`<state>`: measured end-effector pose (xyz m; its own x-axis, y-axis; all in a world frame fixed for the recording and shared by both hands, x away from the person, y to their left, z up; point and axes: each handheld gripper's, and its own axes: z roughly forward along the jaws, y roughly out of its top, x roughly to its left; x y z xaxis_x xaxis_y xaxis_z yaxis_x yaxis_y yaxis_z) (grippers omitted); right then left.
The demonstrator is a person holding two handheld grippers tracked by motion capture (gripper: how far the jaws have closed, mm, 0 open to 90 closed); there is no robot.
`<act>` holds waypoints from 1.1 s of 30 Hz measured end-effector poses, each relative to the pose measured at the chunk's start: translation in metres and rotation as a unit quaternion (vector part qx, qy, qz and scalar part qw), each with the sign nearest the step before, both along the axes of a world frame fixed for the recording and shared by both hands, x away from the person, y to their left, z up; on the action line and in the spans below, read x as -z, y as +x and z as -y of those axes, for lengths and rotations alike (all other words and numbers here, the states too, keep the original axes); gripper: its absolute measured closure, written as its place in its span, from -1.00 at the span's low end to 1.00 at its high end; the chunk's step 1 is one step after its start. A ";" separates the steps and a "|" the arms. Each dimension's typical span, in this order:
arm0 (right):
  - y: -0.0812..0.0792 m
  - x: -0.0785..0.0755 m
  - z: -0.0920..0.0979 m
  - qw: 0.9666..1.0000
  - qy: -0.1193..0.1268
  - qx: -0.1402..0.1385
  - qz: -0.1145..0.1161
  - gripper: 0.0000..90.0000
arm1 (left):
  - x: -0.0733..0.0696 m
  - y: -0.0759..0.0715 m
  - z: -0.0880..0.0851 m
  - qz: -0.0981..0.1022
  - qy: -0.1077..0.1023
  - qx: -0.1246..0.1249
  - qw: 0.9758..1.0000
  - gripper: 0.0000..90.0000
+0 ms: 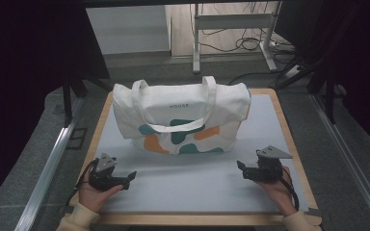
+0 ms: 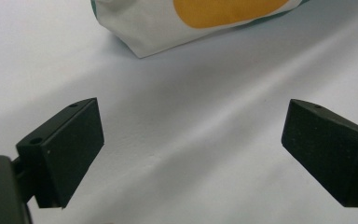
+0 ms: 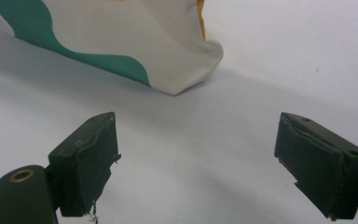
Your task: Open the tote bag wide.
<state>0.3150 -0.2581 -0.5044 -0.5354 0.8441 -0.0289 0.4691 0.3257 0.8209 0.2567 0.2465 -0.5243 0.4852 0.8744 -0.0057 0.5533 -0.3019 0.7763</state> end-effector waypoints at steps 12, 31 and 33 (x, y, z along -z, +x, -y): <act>-0.005 -0.005 0.002 1.000 -0.002 -0.006 0.006 -0.59 | -0.003 0.001 -0.003 0.007 -0.015 -0.007 1.000 -0.85; -0.005 -0.021 0.007 1.000 0.022 -0.021 0.005 -0.47 | -0.015 0.003 -0.002 0.013 -0.031 -0.012 0.999 -0.74; -0.005 -0.022 0.007 0.999 0.023 -0.024 0.004 -0.46 | -0.017 0.004 -0.002 0.015 -0.031 -0.012 0.999 -0.74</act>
<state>0.3097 -0.2652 -0.4828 -0.5747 0.8183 0.0045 0.4469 0.3093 0.8394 0.2607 0.2483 -0.5076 0.4646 0.8843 -0.0456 0.5360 -0.2399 0.8094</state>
